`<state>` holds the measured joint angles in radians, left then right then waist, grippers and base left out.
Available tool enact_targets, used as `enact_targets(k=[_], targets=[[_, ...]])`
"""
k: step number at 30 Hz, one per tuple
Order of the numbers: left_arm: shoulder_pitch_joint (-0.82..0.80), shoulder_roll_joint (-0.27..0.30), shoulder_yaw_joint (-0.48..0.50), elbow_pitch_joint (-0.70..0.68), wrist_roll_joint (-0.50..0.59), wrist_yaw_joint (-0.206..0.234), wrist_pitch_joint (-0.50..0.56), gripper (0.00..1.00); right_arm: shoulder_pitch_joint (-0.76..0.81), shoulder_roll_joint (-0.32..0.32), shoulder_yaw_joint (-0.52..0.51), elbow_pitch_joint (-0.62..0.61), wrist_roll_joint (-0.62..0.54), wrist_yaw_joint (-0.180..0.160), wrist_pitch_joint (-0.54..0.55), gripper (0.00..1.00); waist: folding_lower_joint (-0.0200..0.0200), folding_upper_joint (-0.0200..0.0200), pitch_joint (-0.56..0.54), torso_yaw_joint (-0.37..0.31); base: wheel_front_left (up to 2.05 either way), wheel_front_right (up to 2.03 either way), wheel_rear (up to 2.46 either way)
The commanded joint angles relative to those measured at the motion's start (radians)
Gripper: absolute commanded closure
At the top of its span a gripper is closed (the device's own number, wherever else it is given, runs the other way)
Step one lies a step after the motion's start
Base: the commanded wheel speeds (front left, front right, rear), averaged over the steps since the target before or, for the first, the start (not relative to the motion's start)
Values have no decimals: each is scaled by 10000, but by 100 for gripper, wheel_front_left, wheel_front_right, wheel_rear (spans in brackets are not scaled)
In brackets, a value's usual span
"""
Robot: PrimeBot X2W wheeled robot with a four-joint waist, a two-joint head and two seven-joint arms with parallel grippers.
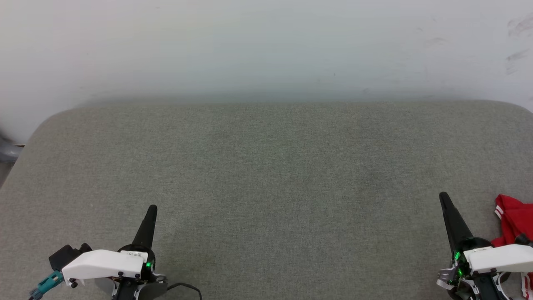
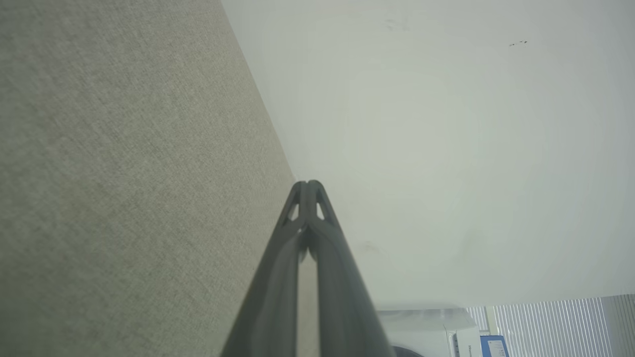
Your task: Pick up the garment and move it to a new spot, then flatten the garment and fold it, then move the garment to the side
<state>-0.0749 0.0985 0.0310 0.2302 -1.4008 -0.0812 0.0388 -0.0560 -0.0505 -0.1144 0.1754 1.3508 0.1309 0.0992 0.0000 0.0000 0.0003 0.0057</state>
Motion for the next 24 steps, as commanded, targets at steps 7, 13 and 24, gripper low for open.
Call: enact_targets(k=[7, 13, 24], targets=[[-250, -104, 234, 17, -601, -187, 201, 100, -289, -22, 7, 164, 735, -2, 58, 100, 0, 0, 6, -12, 0, 0, 0], [-284, -196, 359, 50, -991, -272, 318, 100, -354, -20, 9, 305, 1195, -2, 74, 100, 0, 0, 11, -22, 0, 0, 0], [-356, -324, 600, 111, -1648, -421, 547, 100, -516, -18, 12, 532, 1990, -3, 126, 100, 0, 0, 20, -40, 0, 0, 0]])
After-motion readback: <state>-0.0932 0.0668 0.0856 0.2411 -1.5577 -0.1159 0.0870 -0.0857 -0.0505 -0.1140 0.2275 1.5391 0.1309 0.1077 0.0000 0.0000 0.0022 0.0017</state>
